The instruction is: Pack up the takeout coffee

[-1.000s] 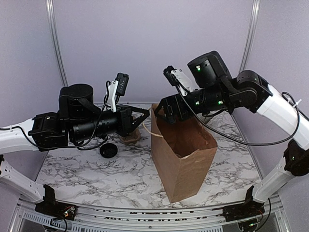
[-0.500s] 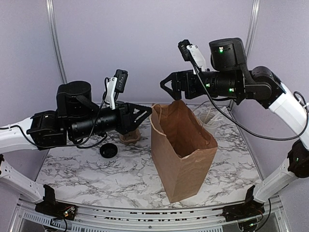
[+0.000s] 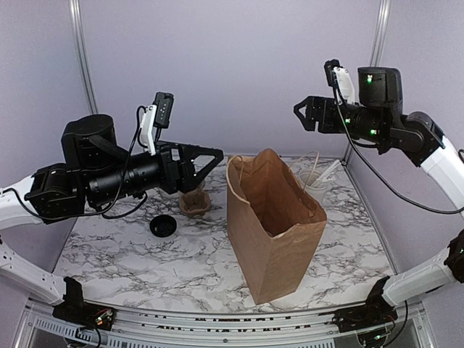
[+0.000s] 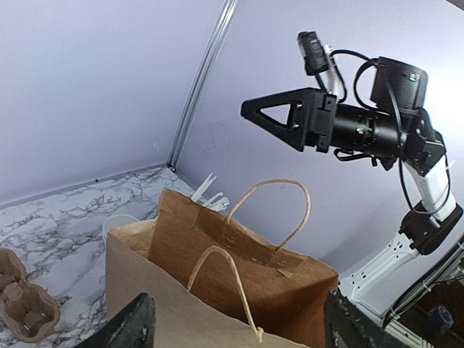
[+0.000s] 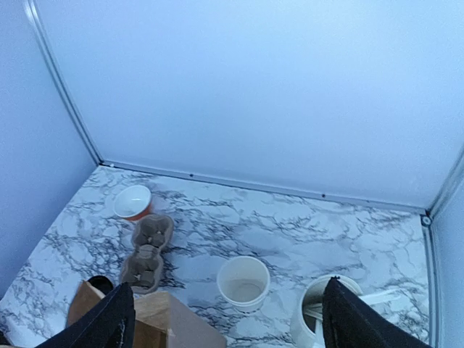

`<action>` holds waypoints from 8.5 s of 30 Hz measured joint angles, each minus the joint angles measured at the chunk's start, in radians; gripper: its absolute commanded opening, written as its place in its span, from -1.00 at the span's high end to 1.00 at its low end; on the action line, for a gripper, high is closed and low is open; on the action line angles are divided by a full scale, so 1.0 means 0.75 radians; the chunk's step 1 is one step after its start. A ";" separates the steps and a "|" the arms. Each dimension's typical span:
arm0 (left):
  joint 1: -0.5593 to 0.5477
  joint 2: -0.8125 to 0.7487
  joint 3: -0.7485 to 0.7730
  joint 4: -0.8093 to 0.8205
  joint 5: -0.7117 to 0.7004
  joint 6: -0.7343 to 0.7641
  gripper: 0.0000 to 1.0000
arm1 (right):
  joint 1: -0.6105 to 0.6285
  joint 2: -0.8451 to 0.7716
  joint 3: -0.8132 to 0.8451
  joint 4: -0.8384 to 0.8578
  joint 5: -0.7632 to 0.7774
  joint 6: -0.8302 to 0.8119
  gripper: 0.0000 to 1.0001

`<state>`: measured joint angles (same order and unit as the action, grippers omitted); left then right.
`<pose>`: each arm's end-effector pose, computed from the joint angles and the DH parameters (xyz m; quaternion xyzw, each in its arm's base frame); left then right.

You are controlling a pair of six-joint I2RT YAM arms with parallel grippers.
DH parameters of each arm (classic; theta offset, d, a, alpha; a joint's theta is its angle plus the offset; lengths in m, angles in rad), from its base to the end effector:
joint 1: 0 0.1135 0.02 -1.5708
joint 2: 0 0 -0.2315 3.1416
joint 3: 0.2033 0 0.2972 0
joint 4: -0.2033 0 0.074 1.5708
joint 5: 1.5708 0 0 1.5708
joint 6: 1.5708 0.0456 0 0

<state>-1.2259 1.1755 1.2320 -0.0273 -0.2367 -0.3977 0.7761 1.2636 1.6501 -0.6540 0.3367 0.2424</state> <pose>0.1238 -0.3129 0.4069 0.2008 0.6674 -0.4602 0.5499 0.2317 0.2063 0.4685 -0.1087 0.7829 0.1752 0.5870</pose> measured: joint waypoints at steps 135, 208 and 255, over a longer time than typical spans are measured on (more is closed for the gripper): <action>0.092 -0.101 -0.096 -0.154 -0.238 -0.155 -0.98 | -0.837 0.093 -0.742 0.298 -0.552 -0.003 0.66; 0.119 -0.084 -0.099 -0.152 -0.184 -0.169 -0.98 | -0.679 0.015 0.411 -0.148 -0.773 -0.063 1.00; 0.128 -0.048 -0.111 -0.151 -0.173 -0.184 -0.98 | -0.178 0.194 0.406 -0.366 -0.820 -0.190 -0.65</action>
<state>-1.1297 1.1397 1.1484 -0.1402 -0.3668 -0.5354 0.6430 1.4090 1.9549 -0.9283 -0.2787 0.1001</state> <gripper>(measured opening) 0.992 0.656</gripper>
